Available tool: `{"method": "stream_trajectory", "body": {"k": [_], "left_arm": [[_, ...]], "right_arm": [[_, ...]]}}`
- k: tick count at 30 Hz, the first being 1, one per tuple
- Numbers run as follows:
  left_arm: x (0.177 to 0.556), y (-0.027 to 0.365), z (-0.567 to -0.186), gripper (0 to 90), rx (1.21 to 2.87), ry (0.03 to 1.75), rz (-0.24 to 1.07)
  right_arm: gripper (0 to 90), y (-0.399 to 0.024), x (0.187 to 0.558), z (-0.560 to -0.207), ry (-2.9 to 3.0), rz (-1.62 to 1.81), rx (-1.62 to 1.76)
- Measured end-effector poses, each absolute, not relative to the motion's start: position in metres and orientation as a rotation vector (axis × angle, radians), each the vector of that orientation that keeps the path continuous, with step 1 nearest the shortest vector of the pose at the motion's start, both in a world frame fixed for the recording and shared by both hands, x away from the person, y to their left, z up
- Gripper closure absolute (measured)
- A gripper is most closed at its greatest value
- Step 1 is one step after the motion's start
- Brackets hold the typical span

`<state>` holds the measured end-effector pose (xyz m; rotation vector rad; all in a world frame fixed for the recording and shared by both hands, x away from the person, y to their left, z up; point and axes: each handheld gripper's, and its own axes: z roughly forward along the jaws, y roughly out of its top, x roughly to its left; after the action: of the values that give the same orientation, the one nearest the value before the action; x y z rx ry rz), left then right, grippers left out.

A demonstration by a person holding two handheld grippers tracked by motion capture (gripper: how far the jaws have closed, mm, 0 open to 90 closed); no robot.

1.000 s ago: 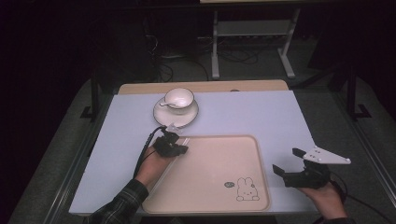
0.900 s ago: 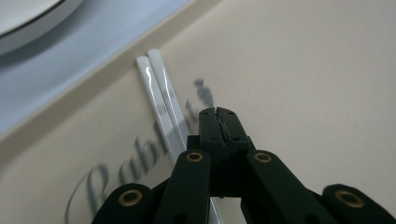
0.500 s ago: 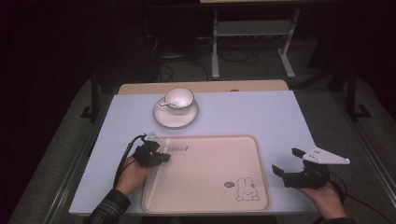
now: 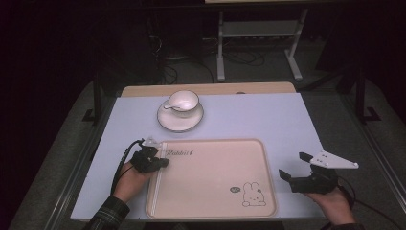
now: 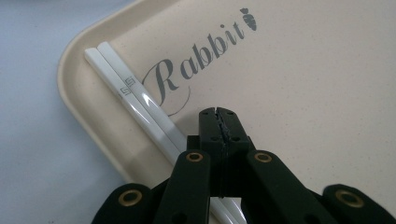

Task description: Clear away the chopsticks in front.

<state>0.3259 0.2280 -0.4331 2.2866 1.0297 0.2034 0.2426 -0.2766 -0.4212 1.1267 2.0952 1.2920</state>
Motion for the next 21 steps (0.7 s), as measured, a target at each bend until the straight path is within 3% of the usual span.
{"method": "stream_trajectory", "body": {"k": [7, 16, 21], "left_arm": [[0.324, 0.231, -0.423, 80.9, 2.229, 0.979, 0.207], [0.3, 0.25, -0.408, 44.6, 2.163, 0.876, 0.217], [0.283, 0.265, -0.407, 31.6, 2.124, 0.87, 0.278]], "right_arm": [[1.8, -0.276, 0.243, -0.421, 2.098, 1.292, 1.126], [1.8, -0.274, 0.241, -0.42, 2.106, 1.328, 1.1], [1.7, -0.273, 0.241, -0.417, 2.104, 1.385, 1.068]]}}
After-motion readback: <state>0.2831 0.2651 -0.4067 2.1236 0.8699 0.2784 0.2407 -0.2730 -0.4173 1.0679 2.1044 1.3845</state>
